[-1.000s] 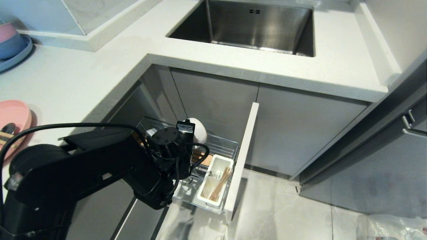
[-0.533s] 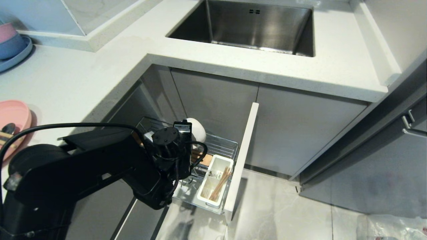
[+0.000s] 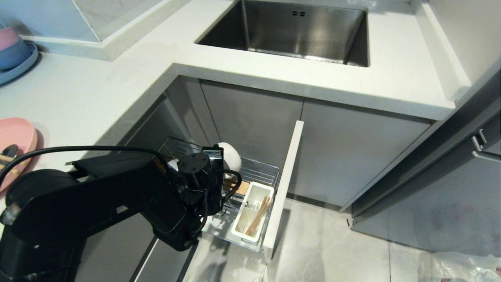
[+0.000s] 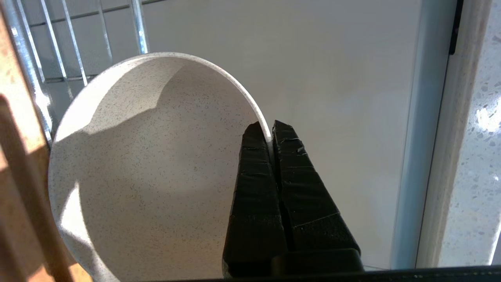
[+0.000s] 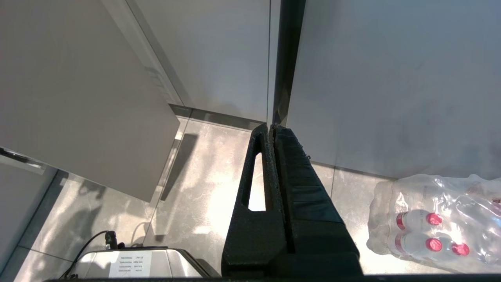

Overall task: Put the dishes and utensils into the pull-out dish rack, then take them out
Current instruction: Pick up the bowl and place it in the cupboard

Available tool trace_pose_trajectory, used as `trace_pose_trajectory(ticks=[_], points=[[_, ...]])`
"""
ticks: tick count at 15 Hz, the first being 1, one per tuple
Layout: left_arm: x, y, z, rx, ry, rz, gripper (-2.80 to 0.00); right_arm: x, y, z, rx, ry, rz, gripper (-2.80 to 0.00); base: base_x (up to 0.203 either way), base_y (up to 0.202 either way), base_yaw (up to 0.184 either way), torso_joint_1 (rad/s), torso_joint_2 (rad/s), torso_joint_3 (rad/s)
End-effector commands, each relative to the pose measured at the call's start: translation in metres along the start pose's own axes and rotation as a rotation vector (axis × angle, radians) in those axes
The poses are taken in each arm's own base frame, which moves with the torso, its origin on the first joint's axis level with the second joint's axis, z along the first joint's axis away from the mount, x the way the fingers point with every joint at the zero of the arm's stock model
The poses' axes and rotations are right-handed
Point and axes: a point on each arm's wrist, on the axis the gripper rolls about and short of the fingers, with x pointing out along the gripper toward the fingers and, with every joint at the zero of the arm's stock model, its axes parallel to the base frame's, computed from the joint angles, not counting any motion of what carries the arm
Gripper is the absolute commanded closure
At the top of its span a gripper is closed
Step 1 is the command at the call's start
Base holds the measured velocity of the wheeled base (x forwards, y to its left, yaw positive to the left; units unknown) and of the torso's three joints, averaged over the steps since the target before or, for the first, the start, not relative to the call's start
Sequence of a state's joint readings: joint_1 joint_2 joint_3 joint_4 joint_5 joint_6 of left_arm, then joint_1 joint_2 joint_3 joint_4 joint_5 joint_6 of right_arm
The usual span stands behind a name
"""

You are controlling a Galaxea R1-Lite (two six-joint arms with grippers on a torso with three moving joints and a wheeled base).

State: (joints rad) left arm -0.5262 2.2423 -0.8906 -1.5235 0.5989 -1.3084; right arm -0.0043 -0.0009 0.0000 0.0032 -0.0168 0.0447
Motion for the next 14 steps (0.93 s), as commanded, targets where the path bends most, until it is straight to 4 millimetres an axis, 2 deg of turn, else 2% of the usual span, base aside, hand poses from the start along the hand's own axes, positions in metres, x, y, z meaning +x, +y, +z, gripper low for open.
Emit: trace_pose_trajectory(ticks=[1, 5, 11, 14], points=[[-0.001, 0.003, 0.0, -0.004, 0.0, 0.006, 0.0, 0.0, 0.0, 0.0, 0.001, 0.002, 0.0, 0.0, 0.0, 0.0, 0.0, 0.0, 0.0, 0.0], [-0.001, 0.004, 0.0, -0.002, 0.006, 0.008, 0.0, 0.0, 0.0, 0.0, 0.0, 0.002, 0.001, 0.0, 0.0, 0.0, 0.0, 0.0, 0.0, 0.0], [0.003, -0.017, 0.003, -0.114, -0.015, -0.049, 0.0, 0.0, 0.0, 0.0, 0.001, 0.002, -0.001, 0.0, 0.0, 0.0, 0.0, 0.0, 0.0, 0.0], [0.003, -0.018, 0.002, -0.126, -0.012, -0.052, 0.0, 0.0, 0.0, 0.0, 0.0, 0.002, 0.0, 0.0, 0.0, 0.0, 0.0, 0.0, 0.0, 0.0]])
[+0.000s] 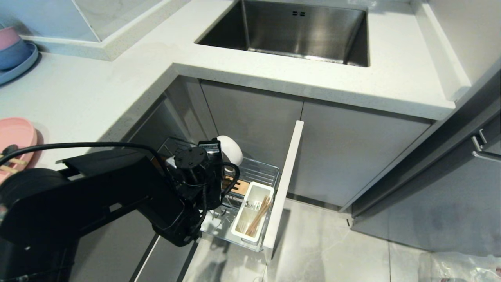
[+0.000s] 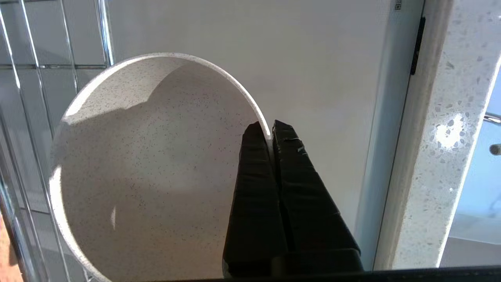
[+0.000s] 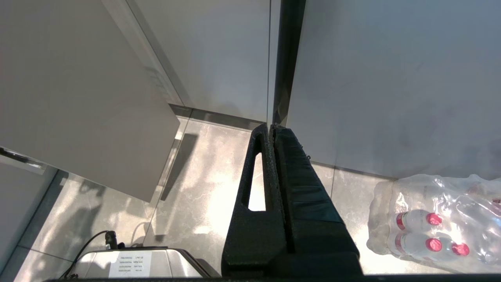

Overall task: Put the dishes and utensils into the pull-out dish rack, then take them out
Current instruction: Pick up the bowl and place it in the cupboard

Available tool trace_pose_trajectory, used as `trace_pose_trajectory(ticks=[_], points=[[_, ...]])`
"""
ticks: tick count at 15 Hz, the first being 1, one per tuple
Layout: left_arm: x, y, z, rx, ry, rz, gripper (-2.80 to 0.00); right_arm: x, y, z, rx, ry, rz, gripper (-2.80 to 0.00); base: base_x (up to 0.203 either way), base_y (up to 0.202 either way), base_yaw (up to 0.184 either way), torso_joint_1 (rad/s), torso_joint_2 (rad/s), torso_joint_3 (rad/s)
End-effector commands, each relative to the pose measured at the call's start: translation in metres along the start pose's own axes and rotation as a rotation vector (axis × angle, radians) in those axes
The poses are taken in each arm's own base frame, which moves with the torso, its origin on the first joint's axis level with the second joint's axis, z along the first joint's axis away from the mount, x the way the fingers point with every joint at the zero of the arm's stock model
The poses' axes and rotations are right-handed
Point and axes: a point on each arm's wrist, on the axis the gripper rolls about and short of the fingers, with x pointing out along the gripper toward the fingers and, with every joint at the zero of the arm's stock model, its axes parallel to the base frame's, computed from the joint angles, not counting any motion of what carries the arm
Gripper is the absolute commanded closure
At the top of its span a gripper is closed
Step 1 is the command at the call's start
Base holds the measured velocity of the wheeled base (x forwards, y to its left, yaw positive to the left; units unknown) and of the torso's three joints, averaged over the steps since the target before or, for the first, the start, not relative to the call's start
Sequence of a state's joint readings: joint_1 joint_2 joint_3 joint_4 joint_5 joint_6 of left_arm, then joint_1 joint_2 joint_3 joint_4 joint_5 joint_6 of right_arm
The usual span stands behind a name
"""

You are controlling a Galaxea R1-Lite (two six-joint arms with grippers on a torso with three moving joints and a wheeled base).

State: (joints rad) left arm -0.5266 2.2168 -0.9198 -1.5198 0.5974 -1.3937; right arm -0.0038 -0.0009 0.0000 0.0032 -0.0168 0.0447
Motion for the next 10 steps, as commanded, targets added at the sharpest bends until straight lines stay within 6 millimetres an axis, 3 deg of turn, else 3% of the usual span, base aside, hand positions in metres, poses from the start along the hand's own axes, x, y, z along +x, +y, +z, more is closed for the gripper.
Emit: trace_pose_trajectory(ticks=[1, 10], points=[[0.0, -0.001, 0.0, -0.023, -0.005, -0.008, 0.0, 0.0, 0.0, 0.0, 0.0, 0.002, -0.001, 0.0, 0.0, 0.0, 0.0, 0.0, 0.0, 0.0], [-0.001, 0.012, 0.0, -0.086, -0.003, 0.023, 0.0, 0.0, 0.0, 0.0, 0.0, 0.002, 0.0, 0.0, 0.0, 0.0, 0.0, 0.0, 0.0, 0.0]])
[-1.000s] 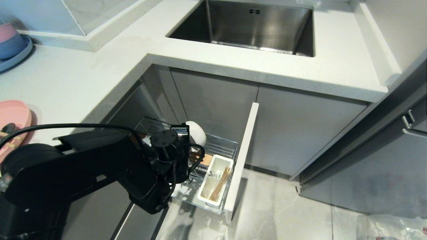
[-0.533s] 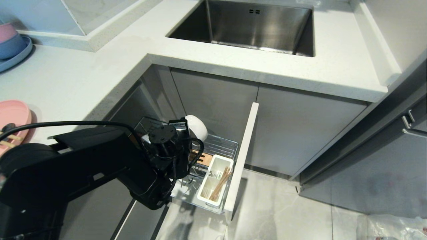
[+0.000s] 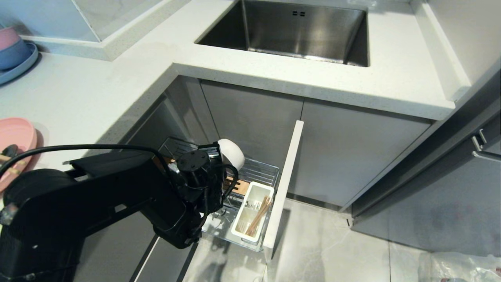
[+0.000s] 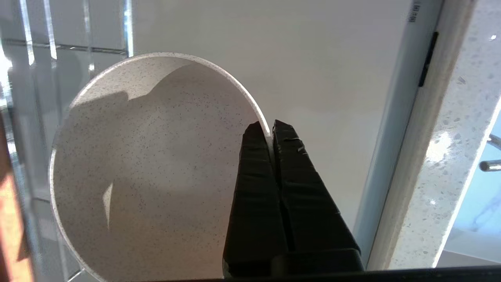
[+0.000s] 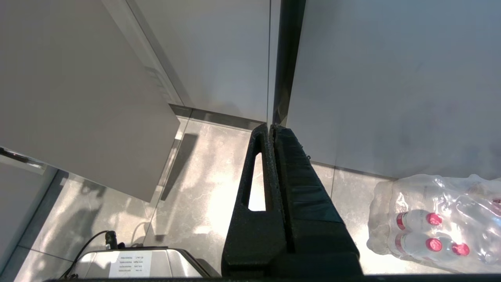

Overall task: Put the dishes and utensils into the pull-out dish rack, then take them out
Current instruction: Pick up the bowl and place it in the cupboard

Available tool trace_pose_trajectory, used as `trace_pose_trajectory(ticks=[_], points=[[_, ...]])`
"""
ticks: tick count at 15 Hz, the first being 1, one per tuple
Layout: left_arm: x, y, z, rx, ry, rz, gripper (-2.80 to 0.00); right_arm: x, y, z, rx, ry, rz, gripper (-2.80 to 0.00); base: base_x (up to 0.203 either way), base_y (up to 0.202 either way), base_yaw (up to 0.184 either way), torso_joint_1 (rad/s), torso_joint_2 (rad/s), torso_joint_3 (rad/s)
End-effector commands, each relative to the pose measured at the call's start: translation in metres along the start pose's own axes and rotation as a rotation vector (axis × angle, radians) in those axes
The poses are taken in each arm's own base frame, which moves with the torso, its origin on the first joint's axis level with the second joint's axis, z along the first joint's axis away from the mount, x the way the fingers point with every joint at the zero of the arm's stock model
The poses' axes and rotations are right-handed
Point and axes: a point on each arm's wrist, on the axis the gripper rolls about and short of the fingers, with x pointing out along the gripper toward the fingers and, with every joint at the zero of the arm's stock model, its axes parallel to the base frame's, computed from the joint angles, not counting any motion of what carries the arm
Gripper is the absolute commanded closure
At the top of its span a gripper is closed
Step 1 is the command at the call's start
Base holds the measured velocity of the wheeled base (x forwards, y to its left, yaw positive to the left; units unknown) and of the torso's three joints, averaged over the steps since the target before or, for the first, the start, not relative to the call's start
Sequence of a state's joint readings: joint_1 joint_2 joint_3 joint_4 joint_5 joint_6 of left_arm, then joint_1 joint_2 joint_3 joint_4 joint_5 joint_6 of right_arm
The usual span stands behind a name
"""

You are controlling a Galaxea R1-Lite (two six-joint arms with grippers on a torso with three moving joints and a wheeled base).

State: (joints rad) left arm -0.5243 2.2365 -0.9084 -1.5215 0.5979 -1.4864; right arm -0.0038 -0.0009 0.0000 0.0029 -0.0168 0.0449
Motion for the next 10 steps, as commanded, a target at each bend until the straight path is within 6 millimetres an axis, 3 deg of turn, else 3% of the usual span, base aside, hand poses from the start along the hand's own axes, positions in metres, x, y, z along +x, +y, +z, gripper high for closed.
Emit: trace_pose_trajectory(ticks=[1, 10], points=[[0.0, 0.003, 0.0, -0.008, -0.004, 0.002, 0.0, 0.0, 0.0, 0.0, 0.0, 0.002, -0.001, 0.0, 0.0, 0.0, 0.0, 0.0, 0.0, 0.0], [-0.003, 0.017, 0.0, 0.015, 0.0, 0.039, 0.0, 0.0, 0.0, 0.0, 0.001, 0.002, -0.001, 0.0, 0.0, 0.0, 0.0, 0.0, 0.0, 0.0]])
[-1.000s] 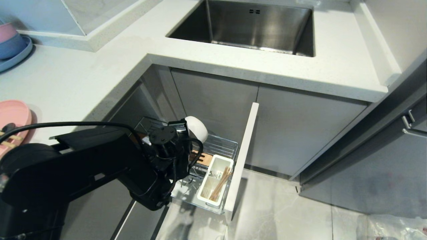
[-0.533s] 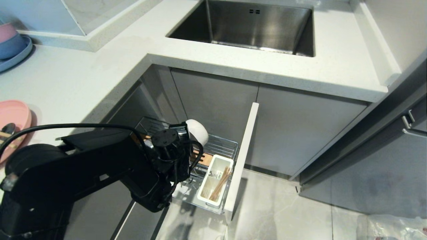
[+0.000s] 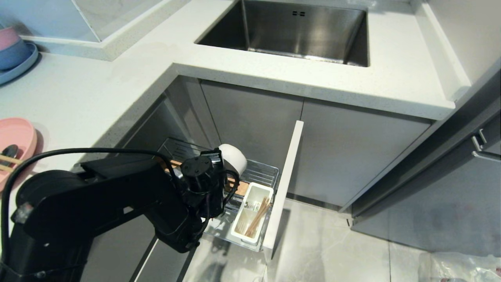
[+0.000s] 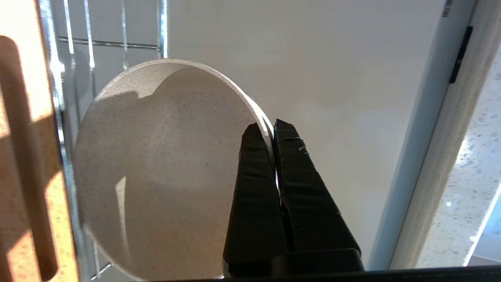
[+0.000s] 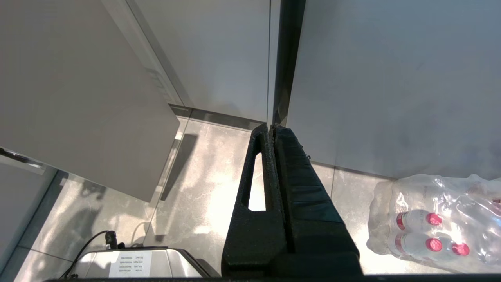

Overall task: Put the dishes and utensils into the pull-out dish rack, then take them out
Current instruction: Pick up the bowl and place it in the cupboard

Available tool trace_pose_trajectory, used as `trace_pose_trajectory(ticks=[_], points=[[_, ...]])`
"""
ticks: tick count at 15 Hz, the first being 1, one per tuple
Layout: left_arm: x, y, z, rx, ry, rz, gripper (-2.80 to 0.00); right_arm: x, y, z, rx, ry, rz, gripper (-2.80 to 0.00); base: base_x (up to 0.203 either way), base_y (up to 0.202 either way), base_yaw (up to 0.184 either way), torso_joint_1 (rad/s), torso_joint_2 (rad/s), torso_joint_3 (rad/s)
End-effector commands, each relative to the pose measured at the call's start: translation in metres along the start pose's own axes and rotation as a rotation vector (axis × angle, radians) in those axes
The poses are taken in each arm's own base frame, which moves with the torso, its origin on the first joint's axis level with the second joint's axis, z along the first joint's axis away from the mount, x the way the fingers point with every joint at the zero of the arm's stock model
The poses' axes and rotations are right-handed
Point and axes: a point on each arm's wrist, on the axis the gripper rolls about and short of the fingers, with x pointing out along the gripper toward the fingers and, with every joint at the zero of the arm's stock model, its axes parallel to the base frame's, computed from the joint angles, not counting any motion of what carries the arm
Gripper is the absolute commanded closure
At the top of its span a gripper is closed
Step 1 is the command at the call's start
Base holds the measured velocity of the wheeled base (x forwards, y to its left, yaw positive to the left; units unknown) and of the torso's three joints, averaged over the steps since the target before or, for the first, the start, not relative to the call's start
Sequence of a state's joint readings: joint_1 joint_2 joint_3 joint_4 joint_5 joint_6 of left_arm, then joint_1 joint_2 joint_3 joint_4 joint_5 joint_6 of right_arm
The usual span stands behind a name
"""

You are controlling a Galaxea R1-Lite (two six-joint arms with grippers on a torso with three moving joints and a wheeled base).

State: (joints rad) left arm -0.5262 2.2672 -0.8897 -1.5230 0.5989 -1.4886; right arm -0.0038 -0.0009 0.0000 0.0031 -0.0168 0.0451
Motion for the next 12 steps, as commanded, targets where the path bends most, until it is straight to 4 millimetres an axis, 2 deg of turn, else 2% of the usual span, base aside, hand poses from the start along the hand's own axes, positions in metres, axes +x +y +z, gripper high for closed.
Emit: trace_pose_trajectory(ticks=[1, 12], points=[[-0.0006, 0.0008, 0.0004, -0.009, -0.004, 0.0, 0.0, 0.0002, 0.0, -0.0004, 0.0, 0.002, -0.001, 0.0, 0.0, 0.0, 0.0, 0.0, 0.0, 0.0], [-0.005, 0.0068, -0.0029, 0.006, 0.01, 0.018, 0.0, 0.0002, 0.0, -0.0004, -0.001, 0.002, -0.001, 0.0, 0.0, 0.0, 0.0, 0.0, 0.0, 0.0]])
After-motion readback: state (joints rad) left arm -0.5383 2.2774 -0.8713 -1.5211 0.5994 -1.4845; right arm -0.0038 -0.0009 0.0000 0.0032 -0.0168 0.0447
